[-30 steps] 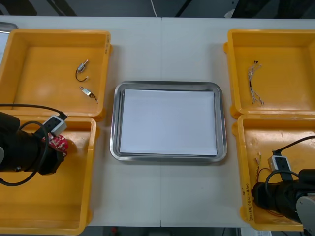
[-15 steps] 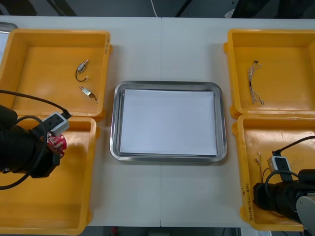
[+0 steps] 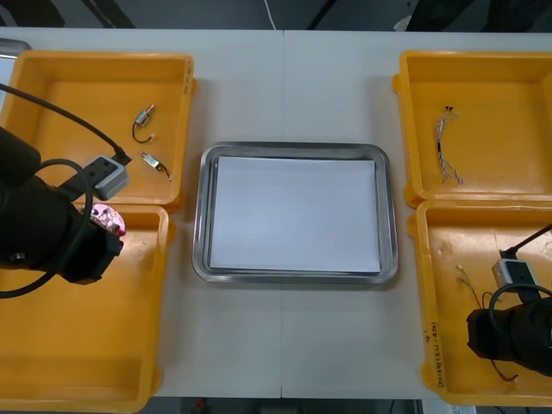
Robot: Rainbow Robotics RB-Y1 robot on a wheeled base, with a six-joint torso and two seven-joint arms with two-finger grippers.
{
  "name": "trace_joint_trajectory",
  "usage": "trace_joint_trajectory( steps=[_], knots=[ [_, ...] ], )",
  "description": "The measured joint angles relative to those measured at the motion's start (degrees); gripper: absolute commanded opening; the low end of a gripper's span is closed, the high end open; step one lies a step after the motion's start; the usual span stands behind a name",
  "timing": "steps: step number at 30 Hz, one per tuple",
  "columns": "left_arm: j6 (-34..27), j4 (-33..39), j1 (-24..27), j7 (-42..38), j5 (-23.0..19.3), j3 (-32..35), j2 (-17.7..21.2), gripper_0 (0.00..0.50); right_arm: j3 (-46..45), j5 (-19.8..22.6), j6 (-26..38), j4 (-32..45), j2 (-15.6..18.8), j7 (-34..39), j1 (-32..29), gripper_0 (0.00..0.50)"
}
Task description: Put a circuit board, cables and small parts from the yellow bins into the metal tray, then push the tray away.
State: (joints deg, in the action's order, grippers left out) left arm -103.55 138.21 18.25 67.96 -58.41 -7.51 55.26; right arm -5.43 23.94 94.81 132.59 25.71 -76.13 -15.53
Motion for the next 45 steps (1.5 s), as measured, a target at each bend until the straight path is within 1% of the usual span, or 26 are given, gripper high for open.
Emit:
trace_joint_trajectory(
  steps=[4, 6, 9, 12, 14, 16, 19, 22, 29, 35, 39, 43, 45],
  knots=[
    [-2.6, -0.1, 6.5, -3.0, 0.2, -4.8, -1.3, 0.001, -3.5, 1.2, 6.7, 2.7, 0.0, 0.0, 2.8, 0.0],
    [-4.0, -0.5, 9.7, -4.1, 0.7, -7.4, -2.5, 0.0, -5.7, 3.4, 10.6, 4.1, 0.2, 0.0, 4.3, 0.0],
    [-4.8, -1.9, 13.9, -7.0, 1.8, -11.1, -5.0, 0.002, -10.0, 8.1, 14.6, 5.3, 0.5, 0.0, 6.5, 0.0],
    [-4.9, -3.9, 17.2, -12.5, 3.6, -14.3, -7.5, 0.001, -14.4, 12.0, 14.8, 6.0, 1.4, -0.1, 8.3, 0.0],
    [-4.9, -5.4, 19.0, -17.7, 5.0, -16.5, -9.1, 0.001, -17.1, 14.4, 14.9, 6.6, 2.3, -0.1, 9.3, 0.0],
    [-4.9, -6.8, 20.6, -22.6, 6.4, -18.5, -10.8, 0.0, -19.1, 16.6, 14.9, 6.9, 3.5, -0.2, 9.9, 0.0],
    [-3.8, -9.0, 22.5, -28.4, 10.1, -22.3, -13.4, 0.0, -21.3, 19.9, 15.0, 7.0, 6.4, -0.2, 10.5, 0.0],
    [-2.1, -11.1, 24.2, -30.7, 13.1, -26.4, -15.7, 0.0, -22.0, 22.0, 15.0, 7.1, 9.3, -0.2, 10.8, 0.0],
    [3.2, -17.3, 27.0, -31.0, 17.5, -33.1, -19.5, 0.0, -22.0, 27.7, 15.0, 7.1, 15.2, -0.4, 13.5, 0.0],
    [8.1, -22.4, 27.2, -31.8, 20.3, -36.2, -21.6, 0.001, -22.0, 33.8, 15.0, 7.1, 18.9, -0.8, 17.9, 0.0],
    [10.2, -25.8, 27.2, -33.5, 22.5, -38.6, -22.9, 0.0, -22.0, 38.0, 15.0, 7.1, 21.8, -0.8, 19.7, 0.0],
    [12.7, -29.1, 27.2, -35.1, 24.1, -40.6, -24.3, 0.0, -22.0, 40.8, 15.0, 6.9, 24.2, -0.9, 20.7, 0.0],
    [14.0, -30.6, 27.2, -35.9, 24.7, -41.5, -24.8, 0.001, -22.0, 41.5, 15.0, 6.6, 25.4, -1.0, 21.1, 0.0]
  ],
)
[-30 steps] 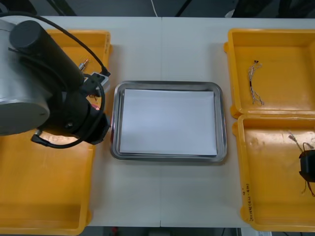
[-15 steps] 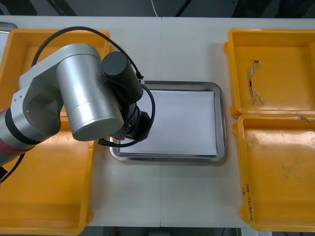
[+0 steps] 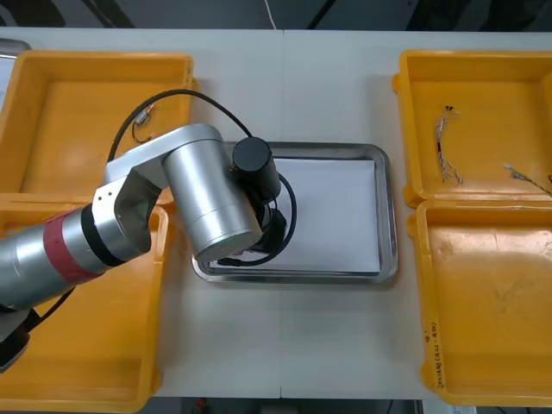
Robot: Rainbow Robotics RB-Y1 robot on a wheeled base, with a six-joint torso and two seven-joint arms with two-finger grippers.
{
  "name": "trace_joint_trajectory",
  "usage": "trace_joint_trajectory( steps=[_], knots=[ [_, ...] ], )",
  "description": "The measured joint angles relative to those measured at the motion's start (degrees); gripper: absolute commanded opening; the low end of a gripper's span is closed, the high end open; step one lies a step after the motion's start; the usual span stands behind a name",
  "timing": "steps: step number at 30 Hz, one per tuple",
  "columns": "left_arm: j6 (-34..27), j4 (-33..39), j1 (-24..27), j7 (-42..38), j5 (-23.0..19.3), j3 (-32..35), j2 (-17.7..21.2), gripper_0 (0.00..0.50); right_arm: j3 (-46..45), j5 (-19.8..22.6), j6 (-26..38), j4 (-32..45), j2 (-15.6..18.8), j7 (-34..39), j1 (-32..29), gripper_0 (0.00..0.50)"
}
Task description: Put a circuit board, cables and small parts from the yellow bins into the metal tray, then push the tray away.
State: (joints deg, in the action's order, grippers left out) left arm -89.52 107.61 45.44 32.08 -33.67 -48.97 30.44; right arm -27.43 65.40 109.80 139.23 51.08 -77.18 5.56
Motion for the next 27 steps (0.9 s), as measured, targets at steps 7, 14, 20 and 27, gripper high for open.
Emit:
trace_joint_trajectory(
  steps=[7, 14, 20, 27],
  knots=[
    [1.7, -1.7, 0.0, -1.4, 1.5, -1.9, -0.9, 0.004, 1.7, 0.1, 0.0, -0.2, 2.0, -2.7, 1.4, 0.0],
    [1.8, -1.7, 0.0, -1.4, 1.5, -1.9, -0.9, 0.484, 3.7, 0.1, 0.0, -0.3, 2.0, -3.2, 2.6, 0.0],
    [1.9, -1.7, 0.0, -3.4, 1.5, -1.9, -0.9, 0.5, 4.4, 0.1, 0.0, -0.3, 2.0, -3.4, 3.1, 0.0],
    [2.1, -1.6, 0.1, -6.9, 1.4, -1.9, -0.9, 0.5, 4.5, 0.1, 0.0, -0.3, 2.0, -4.1, 3.3, 0.0]
  ],
)
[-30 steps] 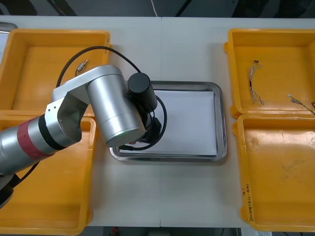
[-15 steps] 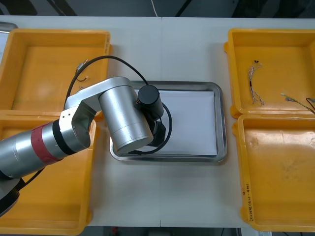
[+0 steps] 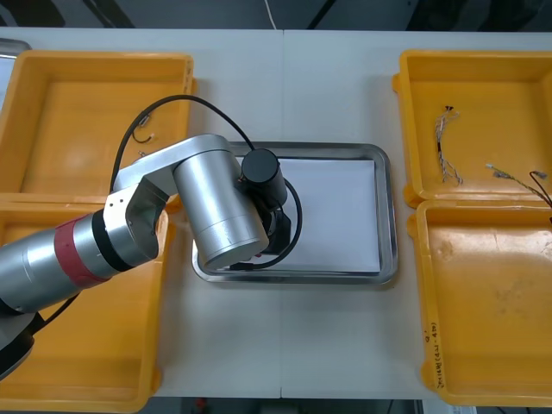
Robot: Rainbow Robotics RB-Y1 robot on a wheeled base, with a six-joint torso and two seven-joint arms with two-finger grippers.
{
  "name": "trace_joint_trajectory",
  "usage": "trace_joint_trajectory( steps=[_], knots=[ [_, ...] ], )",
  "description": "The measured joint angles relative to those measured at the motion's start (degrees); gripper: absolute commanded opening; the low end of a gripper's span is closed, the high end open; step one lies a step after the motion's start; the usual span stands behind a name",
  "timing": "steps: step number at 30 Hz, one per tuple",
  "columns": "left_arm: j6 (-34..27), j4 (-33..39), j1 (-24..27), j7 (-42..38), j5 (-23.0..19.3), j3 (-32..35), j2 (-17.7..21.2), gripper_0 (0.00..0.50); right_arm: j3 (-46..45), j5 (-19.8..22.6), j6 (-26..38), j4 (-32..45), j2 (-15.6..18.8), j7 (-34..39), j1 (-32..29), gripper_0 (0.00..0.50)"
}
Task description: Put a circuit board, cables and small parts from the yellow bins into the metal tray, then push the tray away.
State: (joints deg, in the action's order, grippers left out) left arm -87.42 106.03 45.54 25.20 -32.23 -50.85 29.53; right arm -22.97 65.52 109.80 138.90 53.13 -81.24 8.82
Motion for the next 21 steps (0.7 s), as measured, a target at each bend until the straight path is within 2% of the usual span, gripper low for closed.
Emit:
trace_joint_trajectory(
  steps=[4, 8, 15, 21],
  knots=[
    [-1.0, 1.3, 0.1, 0.0, 0.0, 0.2, 0.0, 0.5, 0.2, 0.1, 0.0, 0.0, 0.0, -2.2, 0.2, 0.0],
    [-5.7, 4.5, 0.1, 0.0, 0.0, 2.1, 0.0, 0.5, 0.3, 0.5, 0.0, 0.0, 0.0, -2.8, 0.4, 0.0],
    [-12.0, 8.4, 0.1, 0.0, -3.2, 11.5, 0.7, 0.5, 1.5, 1.4, 0.0, 0.0, 0.0, -2.9, 1.6, 0.0],
    [-16.9, 9.8, 0.1, 0.0, -6.5, 19.4, 3.0, 0.5, 5.7, 2.2, 0.0, 0.0, 0.0, -2.9, 5.4, 0.0]
  ],
)
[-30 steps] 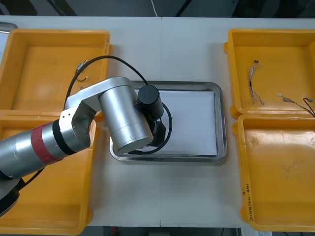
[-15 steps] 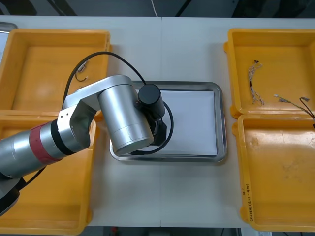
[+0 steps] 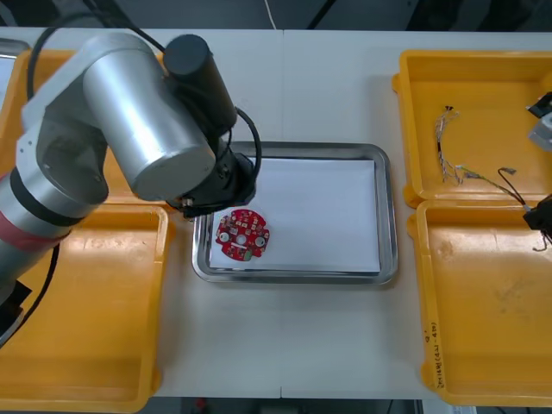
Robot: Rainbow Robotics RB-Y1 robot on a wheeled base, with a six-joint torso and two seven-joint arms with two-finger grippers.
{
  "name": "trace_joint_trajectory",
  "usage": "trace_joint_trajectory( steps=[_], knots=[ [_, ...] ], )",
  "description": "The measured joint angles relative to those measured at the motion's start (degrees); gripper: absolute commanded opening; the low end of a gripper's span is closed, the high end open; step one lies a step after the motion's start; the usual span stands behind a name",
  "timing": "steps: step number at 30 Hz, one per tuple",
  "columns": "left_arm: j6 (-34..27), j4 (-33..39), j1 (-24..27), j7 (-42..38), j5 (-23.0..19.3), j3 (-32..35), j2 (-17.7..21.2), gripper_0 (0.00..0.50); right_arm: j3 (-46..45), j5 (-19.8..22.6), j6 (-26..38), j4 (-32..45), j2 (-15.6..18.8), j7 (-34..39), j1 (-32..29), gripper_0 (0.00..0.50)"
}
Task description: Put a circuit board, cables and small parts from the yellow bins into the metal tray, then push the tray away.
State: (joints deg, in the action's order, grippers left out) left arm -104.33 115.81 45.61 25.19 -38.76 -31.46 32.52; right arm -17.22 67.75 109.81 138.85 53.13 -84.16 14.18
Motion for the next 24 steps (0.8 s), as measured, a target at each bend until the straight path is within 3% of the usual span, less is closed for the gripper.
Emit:
trace_joint_trajectory(
  steps=[13, 19, 24],
  knots=[
    [-2.5, -0.4, 0.0, 0.1, -7.7, 11.6, 10.5, 0.5, 20.5, 0.6, 0.0, -0.1, -0.5, -3.3, 18.6, 0.0],
    [-2.2, -5.4, 0.0, 2.1, -8.8, 15.0, 13.5, 0.5, 28.4, -2.7, 0.0, -1.4, -5.4, -3.7, 24.5, 0.0],
    [1.2, -10.3, 0.0, 10.5, -8.9, 16.0, 15.0, 0.5, 33.2, -6.1, 0.0, -2.0, -9.7, -5.5, 26.4, 0.0]
  ],
)
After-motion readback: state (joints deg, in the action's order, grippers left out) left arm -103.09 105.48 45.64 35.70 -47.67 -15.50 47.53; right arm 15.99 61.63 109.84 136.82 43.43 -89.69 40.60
